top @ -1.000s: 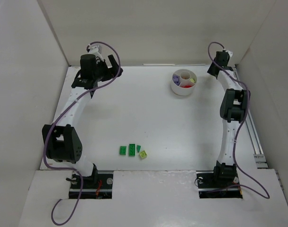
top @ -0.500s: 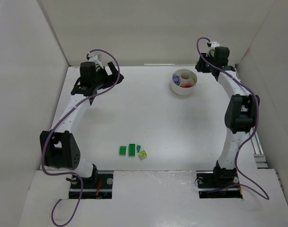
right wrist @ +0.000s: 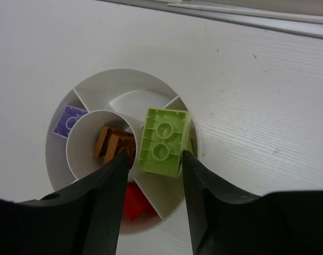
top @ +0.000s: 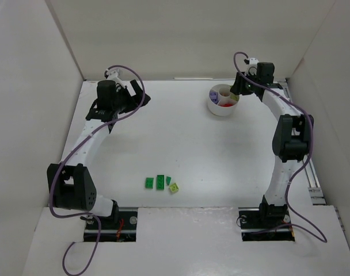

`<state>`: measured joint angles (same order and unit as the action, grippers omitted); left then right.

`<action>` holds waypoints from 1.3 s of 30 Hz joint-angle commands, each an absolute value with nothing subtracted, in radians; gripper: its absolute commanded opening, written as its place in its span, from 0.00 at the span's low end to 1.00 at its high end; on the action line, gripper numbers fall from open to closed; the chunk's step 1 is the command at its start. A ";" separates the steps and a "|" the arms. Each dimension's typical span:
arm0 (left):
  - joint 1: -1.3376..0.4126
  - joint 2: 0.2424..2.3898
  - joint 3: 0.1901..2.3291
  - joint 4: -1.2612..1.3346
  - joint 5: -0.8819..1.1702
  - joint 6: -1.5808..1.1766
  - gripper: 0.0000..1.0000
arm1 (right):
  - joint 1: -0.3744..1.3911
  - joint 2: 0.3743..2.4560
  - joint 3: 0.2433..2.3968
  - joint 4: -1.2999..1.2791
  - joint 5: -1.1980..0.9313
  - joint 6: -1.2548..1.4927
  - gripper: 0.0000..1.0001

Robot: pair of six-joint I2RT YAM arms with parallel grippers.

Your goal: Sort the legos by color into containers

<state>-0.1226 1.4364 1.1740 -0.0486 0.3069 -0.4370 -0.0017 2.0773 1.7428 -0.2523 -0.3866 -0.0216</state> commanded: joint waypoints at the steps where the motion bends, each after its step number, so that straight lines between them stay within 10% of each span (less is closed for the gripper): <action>1: -0.130 1.368 1.155 -0.015 0.311 -0.456 0.99 | 0.006 2.051 1.735 -0.242 -0.400 -0.031 0.51; 16: -0.161 1.246 1.028 -0.043 0.255 -0.534 1.00 | 0.119 1.697 1.487 -0.219 -0.270 -0.182 0.74; 19: -0.161 1.180 0.944 -0.061 0.232 -0.578 1.00 | 0.273 1.539 1.300 -0.207 -0.186 -0.215 0.99; 32: -0.213 0.824 0.721 -0.489 -0.124 -0.850 1.00 | 1.113 1.367 0.907 -0.186 0.092 0.086 1.00; 39: -0.222 0.742 0.699 -0.548 -0.146 -0.859 1.00 | 1.279 1.512 0.934 -0.173 0.262 0.231 1.00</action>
